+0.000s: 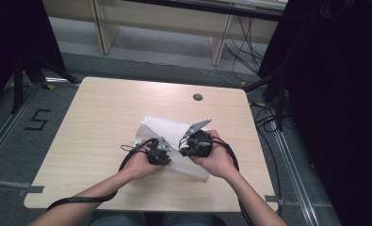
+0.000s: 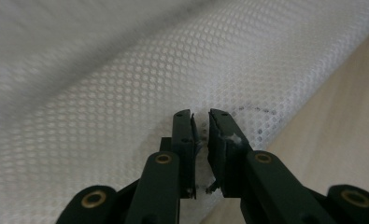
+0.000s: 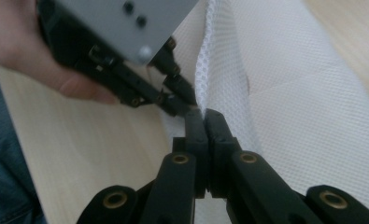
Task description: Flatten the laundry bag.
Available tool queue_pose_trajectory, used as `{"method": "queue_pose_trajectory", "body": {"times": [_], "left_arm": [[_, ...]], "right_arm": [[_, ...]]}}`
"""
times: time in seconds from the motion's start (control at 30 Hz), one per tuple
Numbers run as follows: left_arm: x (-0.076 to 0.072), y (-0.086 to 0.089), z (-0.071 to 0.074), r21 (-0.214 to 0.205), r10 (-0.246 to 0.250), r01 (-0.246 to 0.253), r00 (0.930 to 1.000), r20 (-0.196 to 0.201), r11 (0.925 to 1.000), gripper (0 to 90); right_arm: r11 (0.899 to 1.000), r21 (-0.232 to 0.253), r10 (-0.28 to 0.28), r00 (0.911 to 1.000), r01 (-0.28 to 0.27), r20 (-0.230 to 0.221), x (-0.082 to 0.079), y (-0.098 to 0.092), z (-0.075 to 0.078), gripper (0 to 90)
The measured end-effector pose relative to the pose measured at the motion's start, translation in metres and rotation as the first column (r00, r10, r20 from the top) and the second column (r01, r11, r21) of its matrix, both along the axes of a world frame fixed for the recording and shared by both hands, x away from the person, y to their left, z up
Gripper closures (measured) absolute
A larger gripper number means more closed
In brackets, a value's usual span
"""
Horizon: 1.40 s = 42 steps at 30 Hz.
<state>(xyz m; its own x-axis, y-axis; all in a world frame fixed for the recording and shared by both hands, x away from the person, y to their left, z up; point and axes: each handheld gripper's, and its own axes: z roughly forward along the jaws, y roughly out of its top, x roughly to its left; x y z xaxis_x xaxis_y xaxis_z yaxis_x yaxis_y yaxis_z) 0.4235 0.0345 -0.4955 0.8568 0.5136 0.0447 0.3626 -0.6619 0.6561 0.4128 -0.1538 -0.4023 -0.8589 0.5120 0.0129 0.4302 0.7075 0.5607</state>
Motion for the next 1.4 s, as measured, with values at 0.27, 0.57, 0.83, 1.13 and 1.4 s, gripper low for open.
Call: {"method": "queue_pose_trajectory", "body": {"times": [0.27, 0.57, 0.83, 1.13, 1.4], "left_arm": [[-0.020, 0.044, 0.016, 0.126, -0.018, 0.009, 0.9970, 0.076, 0.9920, 78.4], [-0.026, 0.096, 0.025, 0.021, 0.081, -0.081, 0.9963, -0.027, 0.9965, 78.0], [-0.013, 0.125, 0.035, -0.057, 0.192, -0.194, 0.9805, -0.041, 0.9793, 77.0], [0.041, 0.114, 0.030, -0.086, 0.234, -0.241, 0.9681, -0.090, 0.9666, 77.6], [0.069, 0.086, 0.005, -0.014, 0.123, -0.128, 0.9741, -0.190, 0.9917, 77.7]], "right_arm": [[0.999, -0.020, 0.046, 0.9988, -0.047, -0.016, -0.016, 0.002, -0.012, 90.0], [0.992, -0.049, 0.118, 0.9916, -0.121, -0.054, -0.035, 0.004, -0.029, 90.0], [0.989, -0.072, 0.124, 0.9893, -0.130, -0.077, -0.042, 0.004, -0.043, 90.0], [0.986, -0.086, 0.138, 0.9873, -0.145, -0.079, -0.043, 0.008, -0.042, 90.0], [0.982, -0.105, 0.150, 0.9855, -0.158, -0.078, -0.045, 0.011, -0.046, 90.0]]}}
